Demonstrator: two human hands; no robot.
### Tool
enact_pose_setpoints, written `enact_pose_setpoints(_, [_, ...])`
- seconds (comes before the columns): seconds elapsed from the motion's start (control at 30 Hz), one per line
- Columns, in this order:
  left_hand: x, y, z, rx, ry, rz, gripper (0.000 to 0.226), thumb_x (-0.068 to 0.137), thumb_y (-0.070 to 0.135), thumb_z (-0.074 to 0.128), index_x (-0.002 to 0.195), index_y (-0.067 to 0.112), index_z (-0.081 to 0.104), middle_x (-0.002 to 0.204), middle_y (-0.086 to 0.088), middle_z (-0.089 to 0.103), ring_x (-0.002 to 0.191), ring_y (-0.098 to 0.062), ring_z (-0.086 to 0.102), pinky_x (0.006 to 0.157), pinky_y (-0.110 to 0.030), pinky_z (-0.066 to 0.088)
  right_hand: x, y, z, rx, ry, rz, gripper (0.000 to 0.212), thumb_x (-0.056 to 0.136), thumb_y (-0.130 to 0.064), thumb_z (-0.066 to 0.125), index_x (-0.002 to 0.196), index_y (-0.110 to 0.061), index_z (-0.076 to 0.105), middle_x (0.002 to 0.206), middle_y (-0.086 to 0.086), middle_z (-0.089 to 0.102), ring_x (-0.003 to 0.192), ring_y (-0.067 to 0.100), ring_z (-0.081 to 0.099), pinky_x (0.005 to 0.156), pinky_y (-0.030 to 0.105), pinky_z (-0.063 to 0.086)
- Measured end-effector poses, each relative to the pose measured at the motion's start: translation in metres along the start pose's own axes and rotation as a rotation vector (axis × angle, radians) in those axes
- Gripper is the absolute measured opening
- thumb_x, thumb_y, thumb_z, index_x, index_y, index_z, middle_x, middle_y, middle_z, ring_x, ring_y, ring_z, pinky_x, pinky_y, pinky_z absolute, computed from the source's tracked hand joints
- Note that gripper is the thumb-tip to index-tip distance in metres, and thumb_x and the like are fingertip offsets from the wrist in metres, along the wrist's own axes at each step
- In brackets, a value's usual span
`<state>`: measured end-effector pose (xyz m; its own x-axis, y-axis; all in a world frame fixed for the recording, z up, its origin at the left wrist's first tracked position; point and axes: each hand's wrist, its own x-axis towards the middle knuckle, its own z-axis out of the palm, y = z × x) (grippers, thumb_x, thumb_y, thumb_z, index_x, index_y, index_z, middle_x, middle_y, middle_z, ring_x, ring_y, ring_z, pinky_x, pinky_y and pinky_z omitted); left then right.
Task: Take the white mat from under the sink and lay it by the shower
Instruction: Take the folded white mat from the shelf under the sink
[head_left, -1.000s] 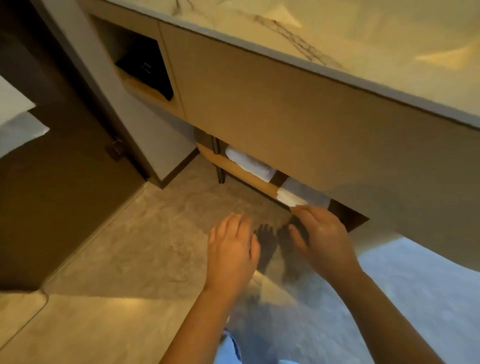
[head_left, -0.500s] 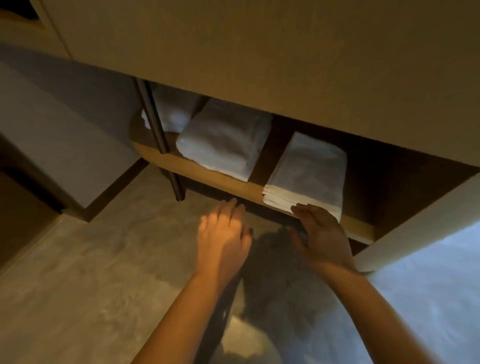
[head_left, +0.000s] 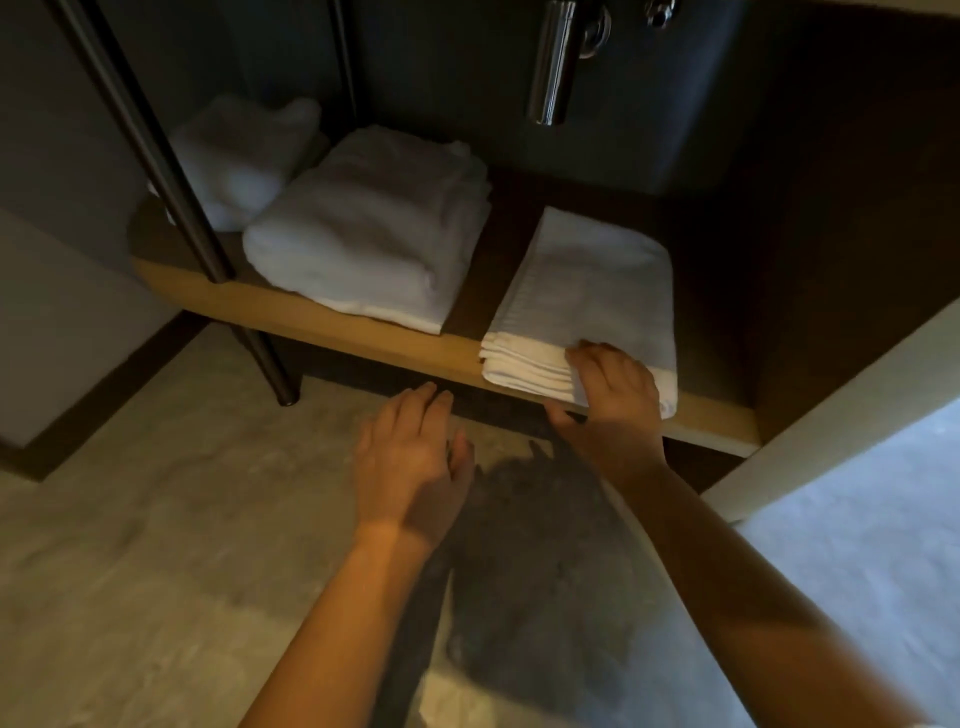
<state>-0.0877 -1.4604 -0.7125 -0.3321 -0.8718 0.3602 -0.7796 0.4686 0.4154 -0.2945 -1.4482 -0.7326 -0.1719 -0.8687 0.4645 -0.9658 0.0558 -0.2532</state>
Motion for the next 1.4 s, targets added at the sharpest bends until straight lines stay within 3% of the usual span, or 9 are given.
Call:
enact_pose_setpoints(0.3, [-0.014,-0.005,0.009,-0.017,-0.011,-0.055,0.04,0.077,0.021,0.051,0.112,0.003,0.06,0.114,-0.019,0.063,0.102,-0.038,0.059,0.086,-0.05,0.047,0.009,0.008,0.018,-0.083,-0.029,0.061,0.053,0.075,-0.031,0.068,0.121,-0.013,0.049,0.117,0.015,0.056,0.106,0.036,0.049,0.089,0.046,0.037])
enact_pose_setpoints(0.57, [-0.014,-0.002,0.011,-0.004,-0.031,-0.057,0.037,0.08,0.017,0.058,0.114,0.003,0.058,0.117,-0.019,0.062,0.106,-0.038,0.057,0.089,-0.05,0.045,0.007,0.007,0.018,-0.053,0.101,0.026,0.036,0.077,-0.032,0.059,0.103,-0.007,0.061,0.102,0.017,0.064,0.094,0.037,0.057,0.082,0.043,0.041])
enact_pose_setpoints(0.83, [-0.018,0.001,0.009,-0.023,-0.079,-0.057,0.038,0.084,0.015,0.059,0.12,0.004,0.055,0.124,-0.017,0.058,0.113,-0.036,0.052,0.094,-0.05,0.041,-0.007,0.011,0.015,-0.084,0.239,-0.079,0.031,0.073,-0.024,0.068,0.095,-0.003,0.065,0.092,0.019,0.067,0.086,0.036,0.063,0.079,0.043,0.047])
enact_pose_setpoints(1.0, [-0.022,0.006,0.007,0.0,-0.056,-0.035,0.035,0.081,0.014,0.058,0.114,0.002,0.058,0.117,-0.019,0.062,0.106,-0.038,0.057,0.089,-0.051,0.044,-0.015,0.015,0.014,-0.176,0.215,-0.148,0.037,0.07,-0.022,0.076,0.1,-0.002,0.065,0.096,0.02,0.068,0.087,0.036,0.064,0.078,0.044,0.05])
enact_pose_setpoints(1.17, [-0.03,0.008,0.003,0.033,-0.082,0.003,0.042,0.083,0.029,0.042,0.111,0.003,0.061,0.111,-0.017,0.065,0.1,-0.035,0.061,0.085,-0.047,0.048,-0.017,0.02,0.011,-0.22,0.159,-0.216,0.047,0.069,-0.015,0.077,0.11,0.0,0.061,0.105,0.023,0.067,0.096,0.04,0.064,0.082,0.051,0.05])
enact_pose_setpoints(1.33, [-0.034,0.007,-0.002,-0.047,-0.026,-0.059,0.043,0.082,0.028,0.04,0.11,0.003,0.061,0.11,-0.016,0.065,0.101,-0.034,0.061,0.086,-0.048,0.049,-0.008,0.013,-0.001,-0.058,0.069,-0.083,0.038,0.078,-0.019,0.06,0.111,-0.002,0.059,0.107,0.023,0.065,0.097,0.043,0.06,0.083,0.053,0.046])
enact_pose_setpoints(1.4, [-0.035,0.007,-0.005,-0.051,-0.019,-0.06,0.046,0.081,0.031,0.037,0.11,0.004,0.061,0.111,-0.016,0.065,0.101,-0.034,0.061,0.086,-0.048,0.05,-0.006,0.01,-0.006,-0.022,0.07,-0.061,0.036,0.078,-0.016,0.064,0.111,-0.002,0.058,0.108,0.024,0.064,0.097,0.044,0.059,0.083,0.054,0.045])
